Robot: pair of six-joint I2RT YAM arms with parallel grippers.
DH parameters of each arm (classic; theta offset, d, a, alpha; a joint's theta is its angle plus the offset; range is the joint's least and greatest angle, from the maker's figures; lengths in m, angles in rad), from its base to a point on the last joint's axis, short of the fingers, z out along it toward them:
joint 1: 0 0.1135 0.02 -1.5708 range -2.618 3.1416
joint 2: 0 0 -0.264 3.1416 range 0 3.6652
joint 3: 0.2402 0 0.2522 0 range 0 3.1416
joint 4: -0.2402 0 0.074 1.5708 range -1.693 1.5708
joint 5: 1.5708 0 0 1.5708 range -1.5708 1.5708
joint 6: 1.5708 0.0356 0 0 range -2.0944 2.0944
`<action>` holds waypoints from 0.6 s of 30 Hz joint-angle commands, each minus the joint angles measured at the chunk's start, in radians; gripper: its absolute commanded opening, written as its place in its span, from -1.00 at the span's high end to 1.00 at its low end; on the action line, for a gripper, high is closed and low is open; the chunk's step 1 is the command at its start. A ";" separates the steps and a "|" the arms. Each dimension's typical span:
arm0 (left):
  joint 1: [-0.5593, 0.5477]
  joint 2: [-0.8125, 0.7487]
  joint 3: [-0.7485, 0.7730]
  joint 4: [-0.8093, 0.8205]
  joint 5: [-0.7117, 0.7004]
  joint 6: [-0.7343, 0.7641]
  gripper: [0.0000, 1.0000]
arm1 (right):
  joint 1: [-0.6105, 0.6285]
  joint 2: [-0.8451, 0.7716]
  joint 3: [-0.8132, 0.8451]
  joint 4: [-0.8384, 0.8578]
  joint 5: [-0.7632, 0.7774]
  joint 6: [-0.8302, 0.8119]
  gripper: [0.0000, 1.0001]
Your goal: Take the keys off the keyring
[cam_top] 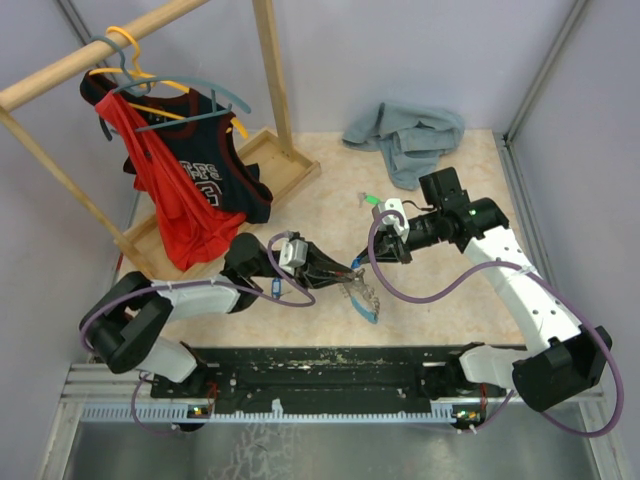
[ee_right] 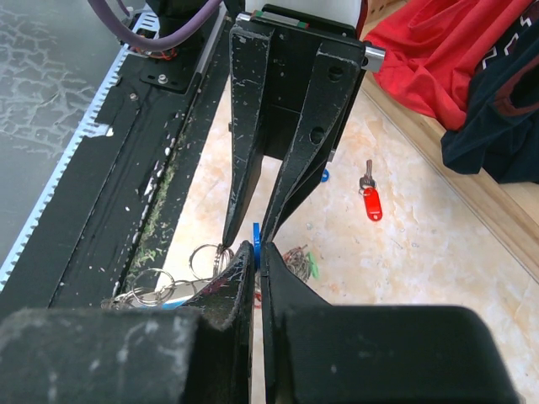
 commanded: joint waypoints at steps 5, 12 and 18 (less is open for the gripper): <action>-0.014 0.023 0.042 -0.022 -0.013 0.005 0.42 | -0.001 -0.012 0.052 0.038 -0.059 -0.003 1.00; -0.015 0.013 0.046 -0.060 -0.072 0.012 0.40 | -0.001 -0.012 0.053 0.037 -0.062 -0.004 1.00; -0.015 -0.002 0.038 -0.068 -0.102 0.008 0.47 | 0.000 -0.013 0.055 0.035 -0.058 -0.004 1.00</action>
